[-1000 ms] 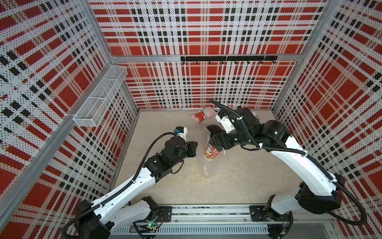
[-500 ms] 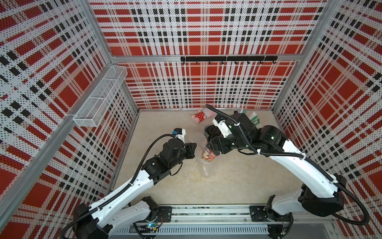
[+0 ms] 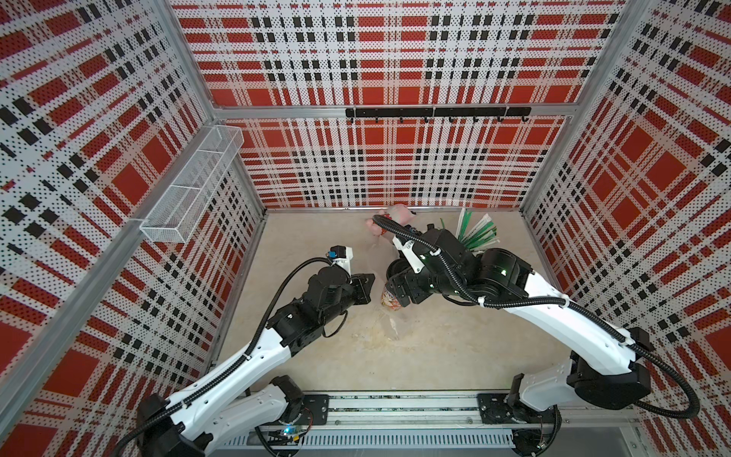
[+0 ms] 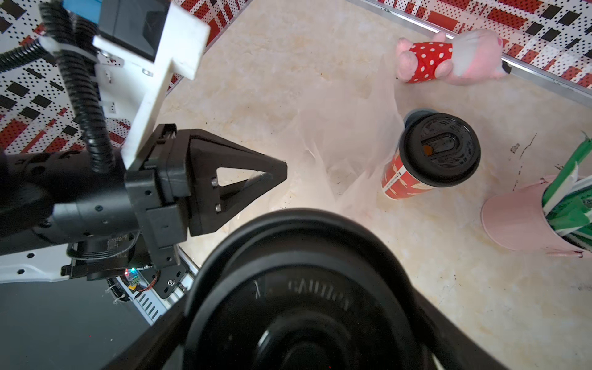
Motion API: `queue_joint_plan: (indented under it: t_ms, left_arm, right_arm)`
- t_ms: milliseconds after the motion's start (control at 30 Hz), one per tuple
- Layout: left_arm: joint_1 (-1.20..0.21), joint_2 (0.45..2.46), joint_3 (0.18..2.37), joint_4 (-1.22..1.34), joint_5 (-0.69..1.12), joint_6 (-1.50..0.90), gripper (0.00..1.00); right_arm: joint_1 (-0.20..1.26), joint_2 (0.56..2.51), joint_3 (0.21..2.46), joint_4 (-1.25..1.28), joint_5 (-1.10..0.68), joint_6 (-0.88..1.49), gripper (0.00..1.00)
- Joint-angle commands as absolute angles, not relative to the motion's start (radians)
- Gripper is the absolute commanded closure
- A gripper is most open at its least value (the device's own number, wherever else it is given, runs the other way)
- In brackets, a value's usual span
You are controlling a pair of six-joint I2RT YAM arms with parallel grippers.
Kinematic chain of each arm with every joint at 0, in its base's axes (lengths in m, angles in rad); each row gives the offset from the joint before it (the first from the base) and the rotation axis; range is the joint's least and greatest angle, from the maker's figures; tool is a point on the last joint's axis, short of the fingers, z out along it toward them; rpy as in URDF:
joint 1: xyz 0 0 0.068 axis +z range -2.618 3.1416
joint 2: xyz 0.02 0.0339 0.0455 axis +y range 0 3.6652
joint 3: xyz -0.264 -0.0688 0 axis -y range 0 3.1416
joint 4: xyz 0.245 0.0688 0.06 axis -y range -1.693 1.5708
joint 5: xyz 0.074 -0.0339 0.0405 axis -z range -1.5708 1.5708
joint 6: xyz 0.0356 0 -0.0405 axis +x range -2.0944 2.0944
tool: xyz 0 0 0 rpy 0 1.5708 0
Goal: Pack milk tea into plastic carrier bags
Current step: Place the milk tea cup in the plastic carrier bag.
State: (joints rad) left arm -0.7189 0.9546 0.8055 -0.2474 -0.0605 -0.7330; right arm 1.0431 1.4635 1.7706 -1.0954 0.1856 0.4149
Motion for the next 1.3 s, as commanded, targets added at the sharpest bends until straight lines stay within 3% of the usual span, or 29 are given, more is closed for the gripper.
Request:
queue_joint_plan:
  t_ms: [0, 900, 1267]
  left_arm:
    - [-0.709, 0.927, 0.808, -0.241, -0.073, -0.733, 0.92]
    - [-0.689, 0.913, 0.780, -0.214, -0.080, -0.756, 0.93]
    - [-0.687, 0.888, 0.756, -0.216, -0.088, -0.755, 0.93]
  right_arm:
    - [1.048, 1.461, 1.753, -1.068, 0.250, 0.396, 0.37]
    - [1.055, 1.428, 1.536, -0.898, 0.220, 0.387, 0.40]
    - [1.056, 1.508, 1.618, -0.961, 0.166, 0.445, 0.40]
